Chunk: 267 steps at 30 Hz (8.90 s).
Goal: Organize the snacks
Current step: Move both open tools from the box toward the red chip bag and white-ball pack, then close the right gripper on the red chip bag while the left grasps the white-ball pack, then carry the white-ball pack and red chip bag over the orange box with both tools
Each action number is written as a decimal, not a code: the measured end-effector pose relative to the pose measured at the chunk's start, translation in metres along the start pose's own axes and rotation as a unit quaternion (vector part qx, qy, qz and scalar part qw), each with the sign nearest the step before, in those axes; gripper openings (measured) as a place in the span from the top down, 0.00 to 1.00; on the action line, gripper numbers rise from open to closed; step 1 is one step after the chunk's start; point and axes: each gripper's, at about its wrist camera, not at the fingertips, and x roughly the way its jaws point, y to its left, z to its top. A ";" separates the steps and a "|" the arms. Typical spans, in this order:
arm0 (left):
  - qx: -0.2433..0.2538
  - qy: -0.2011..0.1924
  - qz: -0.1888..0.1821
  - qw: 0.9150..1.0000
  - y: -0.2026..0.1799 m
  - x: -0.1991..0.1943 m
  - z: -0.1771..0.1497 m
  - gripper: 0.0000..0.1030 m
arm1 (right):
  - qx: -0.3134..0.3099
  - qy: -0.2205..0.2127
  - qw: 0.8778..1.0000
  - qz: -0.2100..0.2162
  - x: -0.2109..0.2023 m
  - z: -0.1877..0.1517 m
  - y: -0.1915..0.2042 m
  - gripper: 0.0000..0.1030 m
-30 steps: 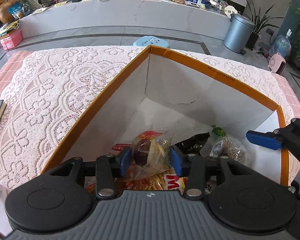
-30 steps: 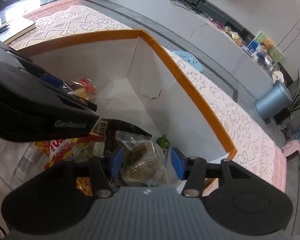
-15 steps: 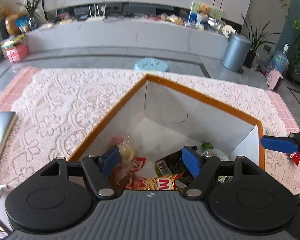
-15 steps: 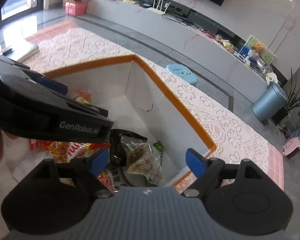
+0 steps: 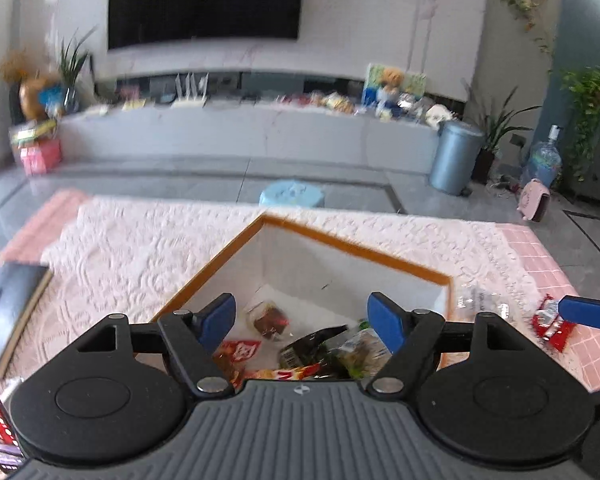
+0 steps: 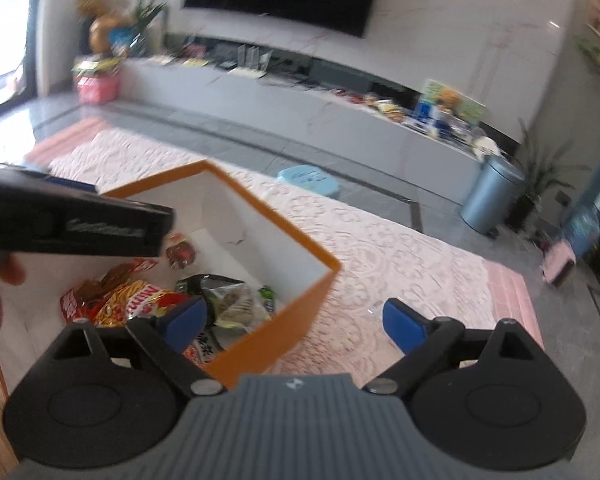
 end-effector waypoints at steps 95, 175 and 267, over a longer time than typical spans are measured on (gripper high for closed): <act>-0.045 0.066 -0.153 0.985 -0.221 0.180 -0.082 0.85 | 0.323 0.054 0.940 -0.094 0.129 -0.156 -0.257 0.68; 0.031 0.193 -0.162 0.967 -0.107 0.039 -0.110 0.23 | 0.299 0.275 0.910 -0.081 0.077 -0.177 -0.175 0.12; -0.069 0.072 -0.062 0.993 0.032 -0.017 -0.005 0.33 | 0.113 -0.020 0.985 0.127 -0.029 0.012 -0.025 0.28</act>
